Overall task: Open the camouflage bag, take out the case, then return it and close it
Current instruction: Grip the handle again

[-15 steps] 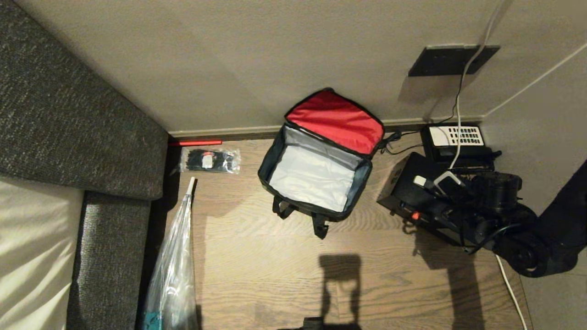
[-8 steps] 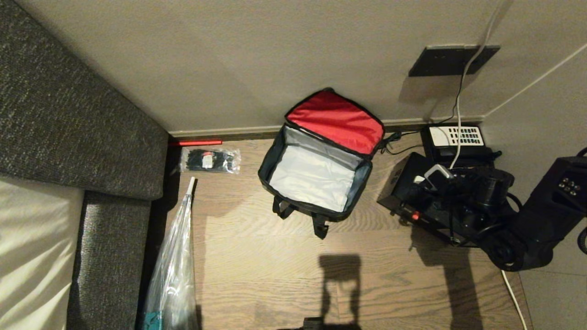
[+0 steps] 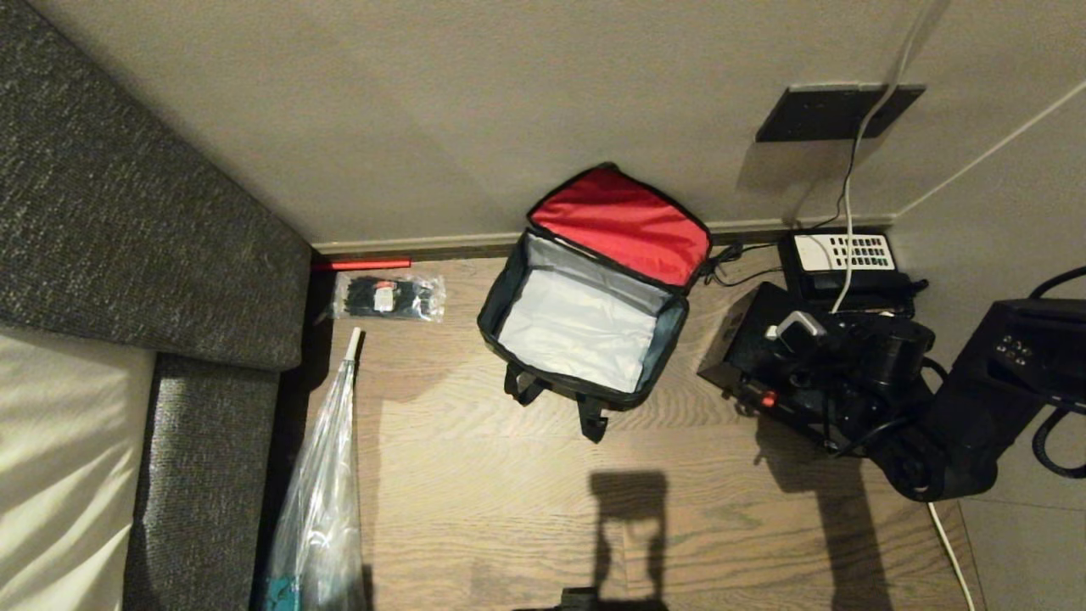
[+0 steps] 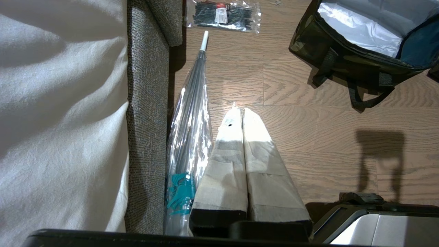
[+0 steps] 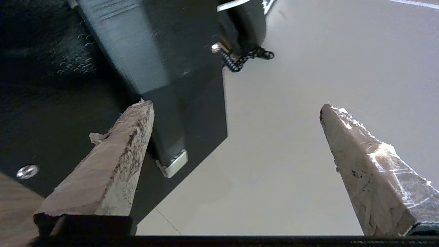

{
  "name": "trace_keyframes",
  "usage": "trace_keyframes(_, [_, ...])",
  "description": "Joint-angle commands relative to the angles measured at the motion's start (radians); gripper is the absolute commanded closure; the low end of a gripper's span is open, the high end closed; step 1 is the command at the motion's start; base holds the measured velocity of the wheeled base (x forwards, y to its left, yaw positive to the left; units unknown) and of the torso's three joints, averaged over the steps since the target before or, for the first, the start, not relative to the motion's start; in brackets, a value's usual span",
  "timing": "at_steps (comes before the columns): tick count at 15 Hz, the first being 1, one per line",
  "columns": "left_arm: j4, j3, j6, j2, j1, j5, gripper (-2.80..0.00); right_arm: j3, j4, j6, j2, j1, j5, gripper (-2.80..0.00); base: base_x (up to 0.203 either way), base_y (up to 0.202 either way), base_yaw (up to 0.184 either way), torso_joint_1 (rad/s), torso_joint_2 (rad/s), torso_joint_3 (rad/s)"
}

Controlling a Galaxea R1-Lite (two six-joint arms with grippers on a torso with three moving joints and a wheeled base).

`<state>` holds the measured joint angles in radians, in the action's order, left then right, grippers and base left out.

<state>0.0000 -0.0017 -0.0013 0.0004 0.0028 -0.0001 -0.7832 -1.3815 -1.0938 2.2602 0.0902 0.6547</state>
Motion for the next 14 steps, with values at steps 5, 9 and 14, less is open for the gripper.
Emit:
trace_keyframes(5, [0.000,0.000,0.000,-0.003,0.000,0.000,0.00,-0.015,-0.011,-0.037,0.047,0.000,0.006,-2.80,0.000,0.000,0.000,0.000,0.00,0.000])
trace_keyframes(9, [0.000,0.000,0.000,-0.003,0.000,0.000,0.00,-0.052,-0.045,-0.039,0.090,-0.002,0.024,-2.80,0.000,0.000,0.000,0.000,0.00,0.000])
trace_keyframes(14, [0.000,0.000,0.000,-0.003,0.000,0.000,0.00,-0.186,-0.048,-0.057,0.132,-0.041,0.067,-2.80,0.000,0.000,0.000,0.000,0.00,0.000])
